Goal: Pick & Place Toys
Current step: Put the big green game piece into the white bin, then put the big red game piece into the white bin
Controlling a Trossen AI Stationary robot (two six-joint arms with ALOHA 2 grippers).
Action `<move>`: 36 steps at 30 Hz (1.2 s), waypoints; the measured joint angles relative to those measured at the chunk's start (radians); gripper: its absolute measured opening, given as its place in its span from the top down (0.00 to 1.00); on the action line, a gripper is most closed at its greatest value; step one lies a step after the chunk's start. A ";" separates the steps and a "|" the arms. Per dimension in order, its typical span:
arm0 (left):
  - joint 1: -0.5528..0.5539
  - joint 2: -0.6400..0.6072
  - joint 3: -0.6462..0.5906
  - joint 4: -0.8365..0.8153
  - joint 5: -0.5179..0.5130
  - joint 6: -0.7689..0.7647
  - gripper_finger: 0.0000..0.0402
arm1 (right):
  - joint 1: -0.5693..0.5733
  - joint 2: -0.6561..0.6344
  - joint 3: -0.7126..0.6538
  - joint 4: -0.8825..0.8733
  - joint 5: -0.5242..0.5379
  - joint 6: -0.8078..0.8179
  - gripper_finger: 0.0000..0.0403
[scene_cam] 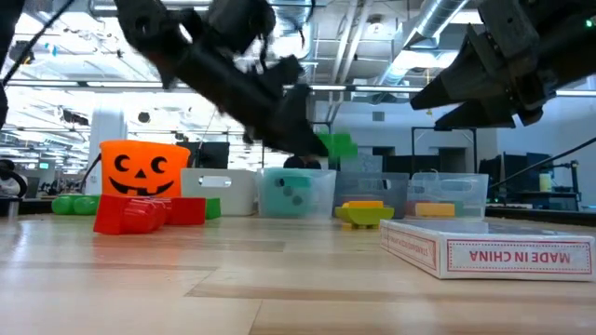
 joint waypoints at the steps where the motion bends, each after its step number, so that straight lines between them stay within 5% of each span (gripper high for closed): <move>1: 0.000 -0.040 -0.003 -0.043 -0.032 0.014 0.68 | -0.001 0.000 -0.007 -0.001 0.000 0.012 0.07; 8: 0.002 -0.300 -0.001 -0.306 -0.310 0.096 0.68 | -0.003 0.000 -0.041 0.000 0.000 0.060 0.07; 15: 0.032 -0.467 -0.002 -0.594 -0.537 0.019 0.68 | -0.002 0.000 -0.041 0.055 -0.002 0.027 0.07; 26: 0.217 -0.488 -0.002 -0.701 -0.460 -0.033 0.68 | -0.002 0.000 -0.040 0.086 -0.015 0.017 0.07; 36: 0.385 -0.446 -0.002 -0.697 -0.338 -0.037 0.50 | -0.002 0.000 -0.040 0.086 -0.015 0.015 0.07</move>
